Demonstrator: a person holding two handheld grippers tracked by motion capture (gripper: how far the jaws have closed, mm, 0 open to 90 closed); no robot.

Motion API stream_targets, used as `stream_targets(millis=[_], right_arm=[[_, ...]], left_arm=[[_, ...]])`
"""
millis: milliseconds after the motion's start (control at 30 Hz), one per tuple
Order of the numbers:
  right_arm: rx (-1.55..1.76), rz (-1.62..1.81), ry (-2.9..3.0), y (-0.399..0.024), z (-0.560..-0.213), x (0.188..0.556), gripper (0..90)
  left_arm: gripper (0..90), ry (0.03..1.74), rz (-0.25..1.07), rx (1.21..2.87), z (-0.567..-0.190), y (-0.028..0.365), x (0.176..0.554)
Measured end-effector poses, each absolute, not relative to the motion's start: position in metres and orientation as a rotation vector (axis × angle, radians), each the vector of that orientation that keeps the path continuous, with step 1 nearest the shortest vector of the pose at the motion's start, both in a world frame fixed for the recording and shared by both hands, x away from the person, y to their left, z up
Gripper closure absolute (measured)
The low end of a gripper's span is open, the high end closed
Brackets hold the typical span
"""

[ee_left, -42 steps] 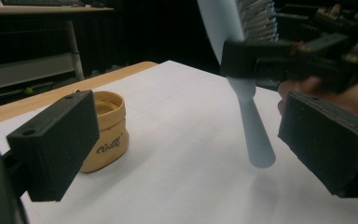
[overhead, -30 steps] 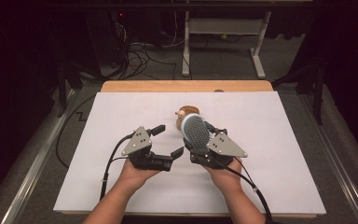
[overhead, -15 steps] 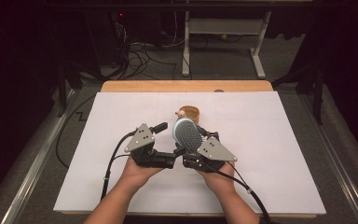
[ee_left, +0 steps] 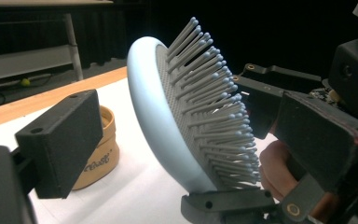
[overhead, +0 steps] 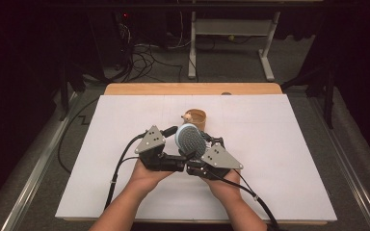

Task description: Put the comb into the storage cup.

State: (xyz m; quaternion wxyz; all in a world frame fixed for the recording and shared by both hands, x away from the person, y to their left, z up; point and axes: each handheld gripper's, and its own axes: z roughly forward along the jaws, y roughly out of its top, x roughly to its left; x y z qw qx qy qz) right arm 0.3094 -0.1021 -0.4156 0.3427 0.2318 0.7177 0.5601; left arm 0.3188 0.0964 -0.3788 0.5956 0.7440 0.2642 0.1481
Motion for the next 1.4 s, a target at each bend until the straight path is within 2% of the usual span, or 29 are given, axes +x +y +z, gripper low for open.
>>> stream_targets(millis=[300, 433, 767, 1100, 1400], right_arm=[[0.594, 1.463, 1.868, -0.0997, -0.4160, 0.3072, 20.4], [0.594, 1.462, 1.872, -0.0993, -0.4159, 0.3066, 20.4], [0.593, 1.458, 1.868, -0.0994, -0.4161, 0.3066, 20.4], [0.594, 1.454, 1.868, -0.0998, -0.4161, 0.3064, 20.4], [0.599, 1.454, 1.864, -0.0997, -0.4165, 0.3065, 20.4]], left_arm=[[9.7, 0.619, 0.344, 1.733, -0.3778, 0.0930, 0.3195], [15.0, 0.617, 0.330, 1.728, -0.3778, 0.0930, 0.3201], [20.9, 0.622, 0.297, 1.731, -0.3788, 0.0920, 0.3221], [32.9, 0.611, 0.282, 1.737, -0.3788, 0.0936, 0.3228], [37.2, 0.616, 0.287, 1.755, -0.3782, 0.0932, 0.3223]])
